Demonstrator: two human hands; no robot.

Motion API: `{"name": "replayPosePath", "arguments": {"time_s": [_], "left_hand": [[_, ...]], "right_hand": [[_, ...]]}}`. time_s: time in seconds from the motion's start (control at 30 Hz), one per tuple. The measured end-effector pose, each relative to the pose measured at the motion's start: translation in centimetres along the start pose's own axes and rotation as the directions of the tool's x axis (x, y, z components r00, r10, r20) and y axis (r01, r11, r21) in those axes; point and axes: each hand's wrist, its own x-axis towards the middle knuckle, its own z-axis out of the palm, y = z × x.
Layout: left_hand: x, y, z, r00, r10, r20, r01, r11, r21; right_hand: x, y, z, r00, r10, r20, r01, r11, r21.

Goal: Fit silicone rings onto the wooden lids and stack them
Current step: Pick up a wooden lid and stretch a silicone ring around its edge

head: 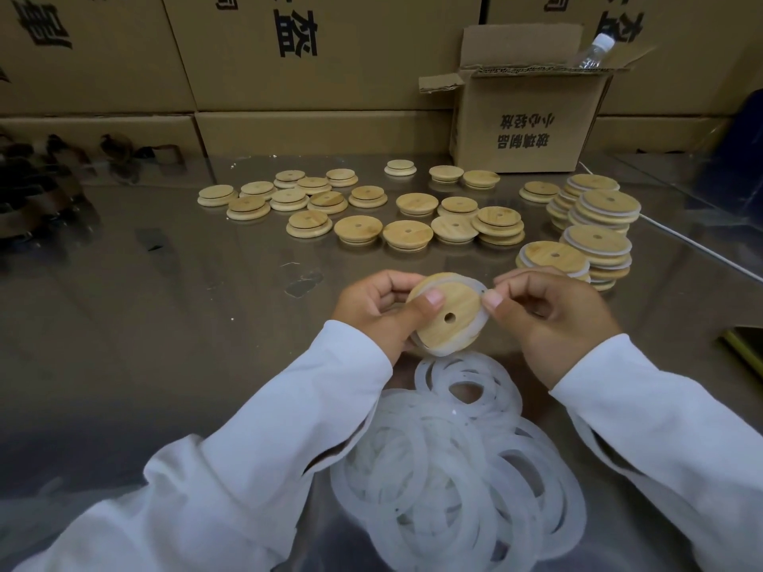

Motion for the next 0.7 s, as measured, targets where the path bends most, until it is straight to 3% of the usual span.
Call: {"name": "replayPosePath", "arguments": {"time_s": [0.23, 0.4, 0.53, 0.7], "left_hand": [[0.4, -0.1, -0.1, 0.999, -0.046, -0.029, 0.043, 0.995, -0.09], [0.3, -0.1, -0.2, 1.0, -0.01, -0.016, 0.009, 0.999, -0.036], [0.1, -0.1, 0.1, 0.996, 0.003, -0.089, -0.007, 0.999, -0.043], [0.3, 0.0, 0.0, 0.99, -0.002, -0.143, -0.009, 0.997, -0.076]], "right_hand": [[0.2, -0.4, -0.3, 1.0, -0.005, 0.027, 0.006, 0.999, -0.038], [-0.1, -0.7, -0.7, 0.998, 0.054, 0.024, -0.055, 0.997, 0.048], [-0.6, -0.8, -0.1, 0.997, 0.078, 0.015, -0.079, 0.987, 0.142], [-1.0, -0.3, 1.2, 0.997, 0.056, -0.053, -0.052, 0.996, 0.074]]}}
